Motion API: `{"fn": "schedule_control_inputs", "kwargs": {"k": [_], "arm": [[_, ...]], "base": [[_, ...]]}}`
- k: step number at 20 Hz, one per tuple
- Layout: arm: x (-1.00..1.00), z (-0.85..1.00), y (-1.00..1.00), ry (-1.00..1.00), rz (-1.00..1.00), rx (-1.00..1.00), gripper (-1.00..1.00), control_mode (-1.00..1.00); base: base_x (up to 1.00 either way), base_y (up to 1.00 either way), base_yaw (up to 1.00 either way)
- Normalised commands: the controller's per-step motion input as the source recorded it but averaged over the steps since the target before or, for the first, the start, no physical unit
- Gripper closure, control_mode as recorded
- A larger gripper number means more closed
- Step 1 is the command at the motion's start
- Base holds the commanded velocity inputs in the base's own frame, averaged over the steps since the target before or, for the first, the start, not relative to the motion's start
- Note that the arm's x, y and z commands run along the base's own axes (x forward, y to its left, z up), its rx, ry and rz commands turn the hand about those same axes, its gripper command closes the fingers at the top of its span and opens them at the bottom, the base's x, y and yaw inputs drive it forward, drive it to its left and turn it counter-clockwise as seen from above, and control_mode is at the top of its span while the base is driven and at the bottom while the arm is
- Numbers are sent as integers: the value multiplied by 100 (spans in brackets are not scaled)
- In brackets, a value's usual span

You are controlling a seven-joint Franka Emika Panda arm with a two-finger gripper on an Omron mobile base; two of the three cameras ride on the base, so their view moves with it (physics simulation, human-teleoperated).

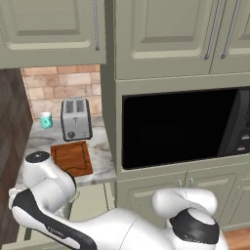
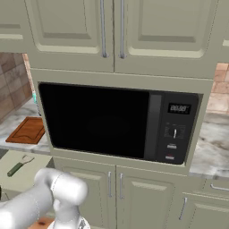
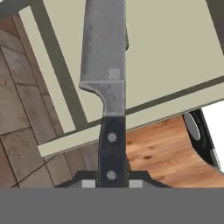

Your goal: Open the drawer on the left and place the cutting tools on the cutting board.

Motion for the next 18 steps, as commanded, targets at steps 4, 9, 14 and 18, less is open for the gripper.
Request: {"fn": "schedule_control_inputs", "kwargs": {"k": [4, 9, 14, 18], "arm": [[53, 59, -9, 0, -12, 0, 100, -100], [53, 25, -1, 0, -9, -3, 100, -100], [69, 1, -4, 0, -5, -9, 100, -100], [62, 0, -7, -3, 0, -10, 100, -100]], "base": [[0, 0, 0], [0, 0, 0], [0, 0, 0], [0, 0, 0]]}}
